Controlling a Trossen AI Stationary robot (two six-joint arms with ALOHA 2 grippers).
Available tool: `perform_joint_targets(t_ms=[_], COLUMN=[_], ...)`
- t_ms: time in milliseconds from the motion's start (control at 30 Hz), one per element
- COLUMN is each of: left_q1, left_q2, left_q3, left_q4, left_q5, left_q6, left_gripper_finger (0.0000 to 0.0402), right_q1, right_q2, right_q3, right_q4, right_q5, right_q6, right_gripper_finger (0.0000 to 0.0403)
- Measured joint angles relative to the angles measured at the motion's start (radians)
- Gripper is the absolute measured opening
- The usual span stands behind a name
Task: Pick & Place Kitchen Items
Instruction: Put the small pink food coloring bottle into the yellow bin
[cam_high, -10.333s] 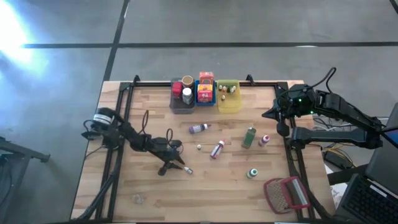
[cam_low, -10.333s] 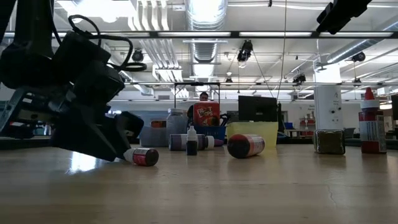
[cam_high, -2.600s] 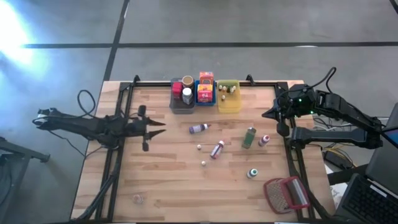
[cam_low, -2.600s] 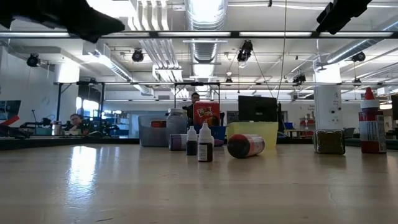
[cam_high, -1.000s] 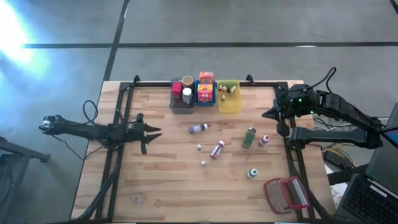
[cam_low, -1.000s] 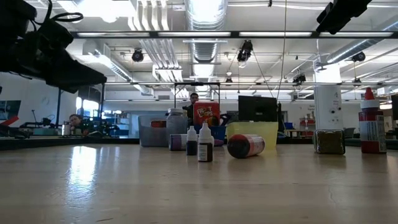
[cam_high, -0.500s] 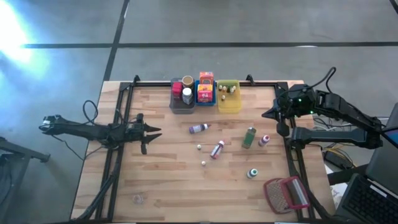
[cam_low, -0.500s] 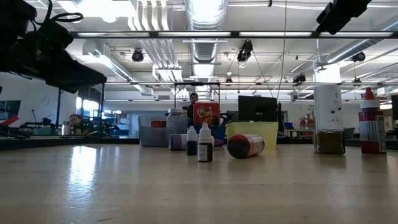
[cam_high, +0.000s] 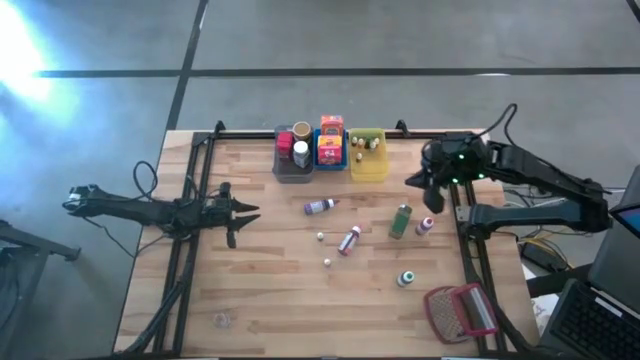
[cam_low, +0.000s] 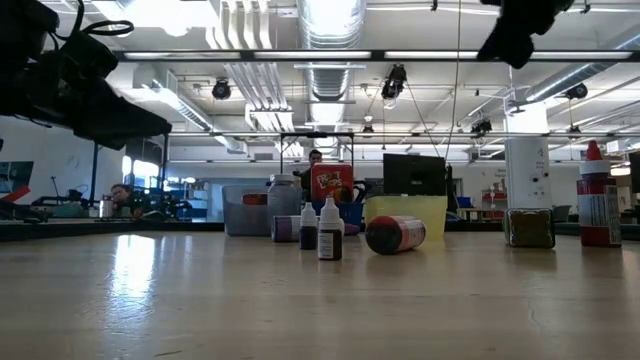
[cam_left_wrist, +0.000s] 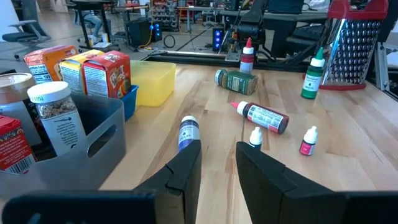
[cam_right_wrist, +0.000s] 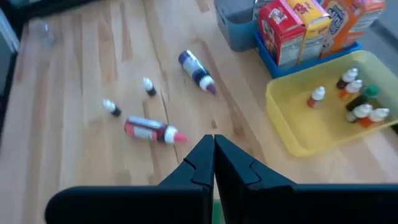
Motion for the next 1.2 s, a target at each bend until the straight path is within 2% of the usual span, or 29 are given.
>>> perform_joint_targets(t_ms=[200, 367, 533, 700, 800, 1067, 1200], left_q1=[0.000, 0.000, 0.000, 0.000, 0.000, 0.000, 0.000], left_q2=[0.000, 0.000, 0.000, 0.000, 0.000, 0.000, 0.000], left_q3=[0.000, 0.000, -0.001, -0.001, -0.001, -0.001, -0.001], left_q4=[0.000, 0.000, -0.002, -0.004, -0.004, -0.004, -0.004], left_q5=[0.000, 0.000, 0.000, 0.000, 0.000, 0.000, 0.000], left_q6=[0.000, 0.000, 0.000, 0.000, 0.000, 0.000, 0.000], left_gripper_finger=[0.0108, 0.0108, 0.0108, 0.0108, 0.0108, 0.0108, 0.0108], right_q1=[0.001, 0.059, 0.157, 0.273, 0.323, 0.410, 0.463], right_q2=[0.113, 0.212, 0.296, 0.371, 0.412, 0.512, 0.591], right_q3=[0.000, -0.001, -0.001, -0.001, -0.001, 0.063, 0.130], right_q4=[0.143, 0.215, 0.282, 0.307, 0.342, 0.364, 0.355], right_q5=[-0.001, 0.001, 0.010, 0.139, 0.186, 0.185, 0.186], right_q6=[0.014, -0.131, -0.196, -0.259, -0.200, -0.046, -0.038], right_gripper_finger=[0.0008, 0.0008, 0.0008, 0.0008, 0.0008, 0.0008, 0.0009])
